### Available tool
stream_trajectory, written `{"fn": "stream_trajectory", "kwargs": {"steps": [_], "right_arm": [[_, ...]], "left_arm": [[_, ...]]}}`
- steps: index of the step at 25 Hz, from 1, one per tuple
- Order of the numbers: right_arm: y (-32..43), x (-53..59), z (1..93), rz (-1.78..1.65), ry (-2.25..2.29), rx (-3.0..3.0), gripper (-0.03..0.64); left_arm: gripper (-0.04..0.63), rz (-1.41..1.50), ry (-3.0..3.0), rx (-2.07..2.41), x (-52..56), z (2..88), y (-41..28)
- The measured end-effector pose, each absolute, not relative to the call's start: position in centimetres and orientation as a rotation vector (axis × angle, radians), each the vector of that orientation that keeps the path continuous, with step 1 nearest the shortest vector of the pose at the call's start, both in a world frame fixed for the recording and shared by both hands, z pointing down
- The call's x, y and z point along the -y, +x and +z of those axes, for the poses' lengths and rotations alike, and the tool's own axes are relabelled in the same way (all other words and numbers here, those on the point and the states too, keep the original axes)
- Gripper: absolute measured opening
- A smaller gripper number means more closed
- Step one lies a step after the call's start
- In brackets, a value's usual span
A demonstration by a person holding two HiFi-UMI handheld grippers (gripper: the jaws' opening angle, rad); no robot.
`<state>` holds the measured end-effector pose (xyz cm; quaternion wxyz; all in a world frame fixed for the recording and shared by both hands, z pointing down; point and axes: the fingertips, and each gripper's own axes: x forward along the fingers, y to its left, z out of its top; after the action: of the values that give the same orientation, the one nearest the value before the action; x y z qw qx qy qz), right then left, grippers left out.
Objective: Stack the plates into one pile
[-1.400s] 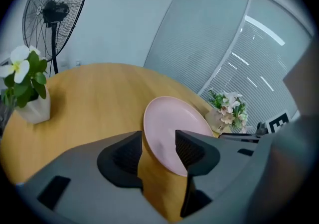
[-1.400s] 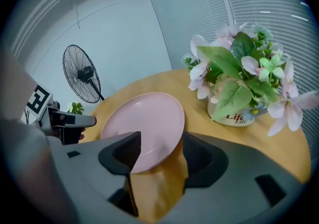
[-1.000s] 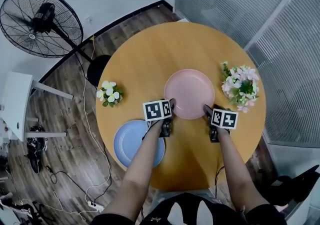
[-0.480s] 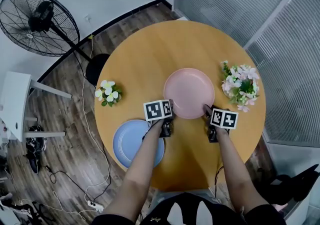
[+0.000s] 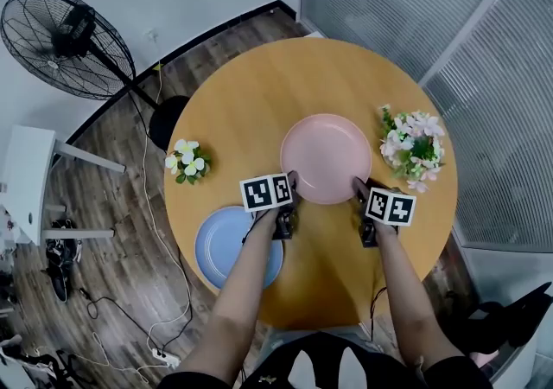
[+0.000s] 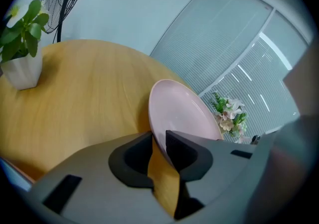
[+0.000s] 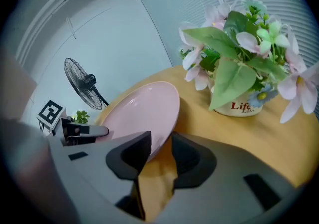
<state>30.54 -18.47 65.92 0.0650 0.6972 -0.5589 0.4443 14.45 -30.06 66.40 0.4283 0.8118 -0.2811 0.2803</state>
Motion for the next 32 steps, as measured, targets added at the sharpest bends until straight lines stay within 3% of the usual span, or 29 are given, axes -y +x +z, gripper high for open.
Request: {"fn": "stream_trajectory", "kwargs": {"steps": [18, 32], "right_arm": [[27.5, 18.5, 55.7, 1.164, 2.167, 1.835, 0.137], [21.3, 15.9, 51.3, 1.084, 2.046, 1.971, 0.140]], "left_arm": [[0.089, 0.400, 2.127, 0.741, 29.7, 55.5, 11.2], [0.091, 0.294, 2.204, 0.815, 25.3, 49.4, 4.1]]}}
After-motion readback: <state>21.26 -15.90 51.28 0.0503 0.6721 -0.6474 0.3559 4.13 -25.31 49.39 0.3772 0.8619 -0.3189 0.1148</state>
